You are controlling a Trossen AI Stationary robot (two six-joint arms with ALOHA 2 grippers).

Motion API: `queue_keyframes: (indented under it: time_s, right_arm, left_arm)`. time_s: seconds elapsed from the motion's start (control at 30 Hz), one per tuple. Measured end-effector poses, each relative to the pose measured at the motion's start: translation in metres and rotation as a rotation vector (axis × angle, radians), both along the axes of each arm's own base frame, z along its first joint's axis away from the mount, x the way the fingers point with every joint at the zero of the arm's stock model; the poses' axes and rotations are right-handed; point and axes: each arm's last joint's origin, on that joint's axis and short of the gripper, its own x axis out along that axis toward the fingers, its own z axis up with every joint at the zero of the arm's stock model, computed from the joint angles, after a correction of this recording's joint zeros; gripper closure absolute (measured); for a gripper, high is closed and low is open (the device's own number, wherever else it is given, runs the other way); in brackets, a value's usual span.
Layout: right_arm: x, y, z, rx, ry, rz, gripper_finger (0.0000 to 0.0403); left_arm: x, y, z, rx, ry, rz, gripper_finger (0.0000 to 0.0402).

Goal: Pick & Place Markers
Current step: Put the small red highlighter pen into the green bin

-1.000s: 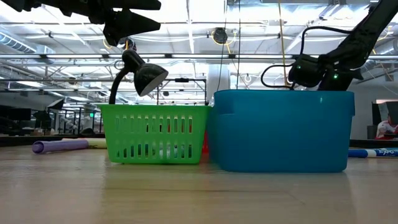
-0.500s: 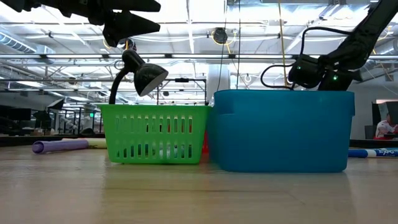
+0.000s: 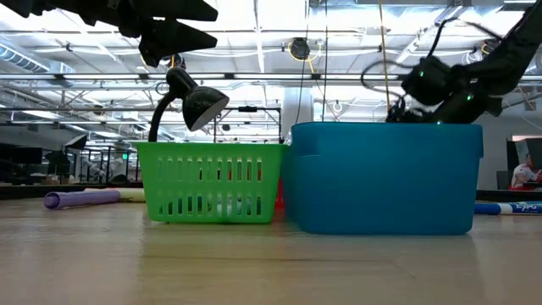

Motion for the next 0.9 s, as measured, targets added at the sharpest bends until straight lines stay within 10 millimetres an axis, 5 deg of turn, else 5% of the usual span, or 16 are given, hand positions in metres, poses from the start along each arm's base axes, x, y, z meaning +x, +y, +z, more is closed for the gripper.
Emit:
queue_keyframes:
  time_s: [0.5, 0.9]
  right_arm:
    - [0.041, 0.096, 0.077, -0.197, -0.655, 0.598, 0.0384]
    - [0.086, 0.138, 0.086, -0.289, -0.596, 0.765, 0.0384]
  left_arm:
    - [0.020, 0.015, -0.004, 0.029, -0.091, 0.045, 0.0156]
    - [0.080, 0.017, -0.029, 0.096, -0.302, 0.002, 0.0156]
